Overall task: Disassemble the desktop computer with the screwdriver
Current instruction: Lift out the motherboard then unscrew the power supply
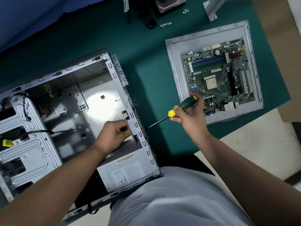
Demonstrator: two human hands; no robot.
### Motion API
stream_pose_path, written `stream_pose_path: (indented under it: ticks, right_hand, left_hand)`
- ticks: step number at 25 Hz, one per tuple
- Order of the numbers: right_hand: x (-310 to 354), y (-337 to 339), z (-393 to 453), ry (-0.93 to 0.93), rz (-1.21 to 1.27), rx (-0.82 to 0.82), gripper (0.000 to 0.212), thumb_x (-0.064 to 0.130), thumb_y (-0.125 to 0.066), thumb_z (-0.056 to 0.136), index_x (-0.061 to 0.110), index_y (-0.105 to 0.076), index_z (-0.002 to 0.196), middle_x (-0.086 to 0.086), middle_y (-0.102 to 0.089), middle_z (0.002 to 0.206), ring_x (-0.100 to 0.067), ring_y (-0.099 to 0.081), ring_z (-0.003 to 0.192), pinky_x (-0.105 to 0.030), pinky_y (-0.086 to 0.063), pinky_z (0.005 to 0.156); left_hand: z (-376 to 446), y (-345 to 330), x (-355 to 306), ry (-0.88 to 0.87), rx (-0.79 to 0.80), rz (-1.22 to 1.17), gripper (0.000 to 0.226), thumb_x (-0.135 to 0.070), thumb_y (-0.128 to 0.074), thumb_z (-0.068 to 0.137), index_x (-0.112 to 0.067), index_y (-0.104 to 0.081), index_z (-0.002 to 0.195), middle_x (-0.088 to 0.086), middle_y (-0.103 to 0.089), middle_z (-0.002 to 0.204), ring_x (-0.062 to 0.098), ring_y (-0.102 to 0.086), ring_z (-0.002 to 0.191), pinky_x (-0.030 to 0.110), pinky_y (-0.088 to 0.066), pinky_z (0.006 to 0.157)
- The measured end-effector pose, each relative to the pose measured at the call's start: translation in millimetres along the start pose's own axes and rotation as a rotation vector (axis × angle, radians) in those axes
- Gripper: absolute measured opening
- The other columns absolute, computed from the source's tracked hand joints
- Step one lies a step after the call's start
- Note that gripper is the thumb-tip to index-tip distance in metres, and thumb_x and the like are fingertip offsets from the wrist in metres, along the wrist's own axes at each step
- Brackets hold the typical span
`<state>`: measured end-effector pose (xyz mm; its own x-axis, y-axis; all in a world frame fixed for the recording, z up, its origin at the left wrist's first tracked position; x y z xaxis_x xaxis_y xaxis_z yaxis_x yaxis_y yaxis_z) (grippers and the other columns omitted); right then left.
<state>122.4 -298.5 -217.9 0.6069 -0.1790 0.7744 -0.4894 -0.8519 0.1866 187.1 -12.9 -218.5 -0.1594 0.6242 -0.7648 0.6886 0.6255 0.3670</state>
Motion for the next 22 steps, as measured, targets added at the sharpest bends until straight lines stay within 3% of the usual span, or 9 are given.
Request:
stream_pose_path:
  ticks: [4,15,22]
  right_hand:
    - [-2.7,-0.2,0.2,-0.009,0.038,-0.004,0.060,0.011,-0.073,0.091,0.033,-0.037,0.135,-0.001,-0.064,0.105,-0.019,-0.077,0.087,-0.038,-0.064,0.070]
    - [-4.9,-0.9,-0.5,-0.009,0.058,-0.009,0.064,0.013,-0.073,0.089,0.029,-0.036,0.139,-0.001,-0.064,0.105,-0.021,-0.077,0.087,-0.039,-0.064,0.069]
    - [-4.2,0.6,-0.2,-0.019,0.078,-0.016,0.060,0.007,-0.071,0.093,0.028,-0.036,0.136,-0.002,-0.063,0.106,-0.022,-0.077,0.086,-0.038,-0.064,0.069]
  left_hand:
    - [-1.2,0.7,-2.6,0.004,0.007,-0.030,0.028,-0.001,-0.077,0.087,-0.028,-0.078,0.080,-0.003,-0.078,0.079,0.031,-0.074,0.081,0.050,-0.058,0.080]
    - [-0.9,0.0,-3.3,0.002,0.010,-0.002,0.014,-0.001,-0.076,0.087,-0.012,-0.079,0.078,0.004,-0.077,0.077,0.033,-0.074,0.080,0.049,-0.057,0.079]
    - [-1.2,0.7,-3.9,0.004,0.002,-0.015,0.021,-0.002,-0.077,0.087,-0.021,-0.078,0.077,0.000,-0.077,0.077,0.030,-0.074,0.081,0.047,-0.058,0.081]
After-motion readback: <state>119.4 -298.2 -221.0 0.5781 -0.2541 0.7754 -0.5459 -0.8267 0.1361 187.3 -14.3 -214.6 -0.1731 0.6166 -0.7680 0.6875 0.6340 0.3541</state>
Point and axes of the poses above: each hand's wrist, its own z-axis towards the middle knuckle, its own y-axis out of the back of the hand, x = y × z, the point moved 10 cm from there along z, towards the middle knuckle
